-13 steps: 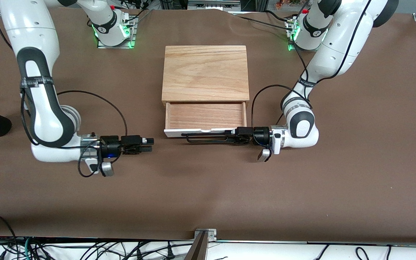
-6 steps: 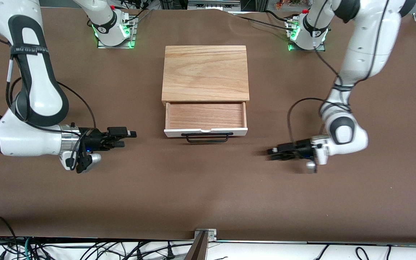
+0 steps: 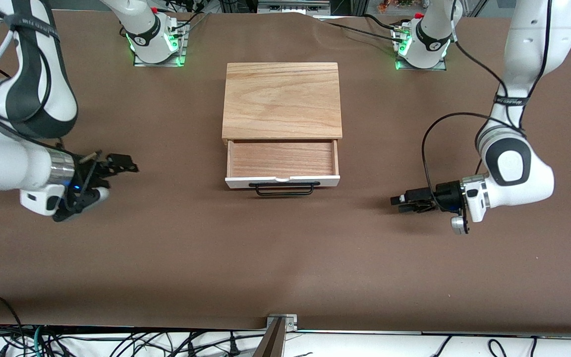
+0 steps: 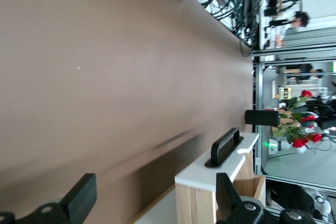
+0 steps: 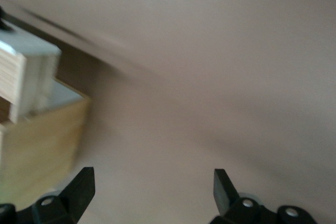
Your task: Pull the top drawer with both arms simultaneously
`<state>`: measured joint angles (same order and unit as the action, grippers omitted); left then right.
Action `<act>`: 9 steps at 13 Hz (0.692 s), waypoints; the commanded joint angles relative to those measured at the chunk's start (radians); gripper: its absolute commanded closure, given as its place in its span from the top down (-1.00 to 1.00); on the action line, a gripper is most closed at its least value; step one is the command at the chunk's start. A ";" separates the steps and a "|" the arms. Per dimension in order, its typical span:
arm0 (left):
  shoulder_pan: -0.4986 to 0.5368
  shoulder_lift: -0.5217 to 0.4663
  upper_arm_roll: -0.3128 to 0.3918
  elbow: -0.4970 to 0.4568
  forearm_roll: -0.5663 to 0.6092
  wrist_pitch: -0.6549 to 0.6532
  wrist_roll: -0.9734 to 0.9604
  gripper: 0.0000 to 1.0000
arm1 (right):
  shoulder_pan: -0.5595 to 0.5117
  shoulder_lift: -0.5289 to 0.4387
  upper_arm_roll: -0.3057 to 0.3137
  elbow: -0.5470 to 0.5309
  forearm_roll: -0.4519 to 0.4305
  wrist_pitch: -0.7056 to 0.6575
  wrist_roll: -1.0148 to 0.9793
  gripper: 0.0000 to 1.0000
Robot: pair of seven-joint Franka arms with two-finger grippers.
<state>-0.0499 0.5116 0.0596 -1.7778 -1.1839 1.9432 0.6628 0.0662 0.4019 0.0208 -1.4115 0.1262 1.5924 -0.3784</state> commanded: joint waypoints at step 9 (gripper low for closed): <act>0.077 -0.513 -0.026 -0.201 0.850 -0.121 -0.377 1.00 | 0.000 -0.160 -0.091 -0.012 -0.220 -0.266 0.089 1.00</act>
<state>0.0109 0.0896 0.0524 -1.9357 -0.4467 1.8562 0.3390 0.0659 0.2526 -0.0679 -1.4118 -0.0922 1.3467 -0.2917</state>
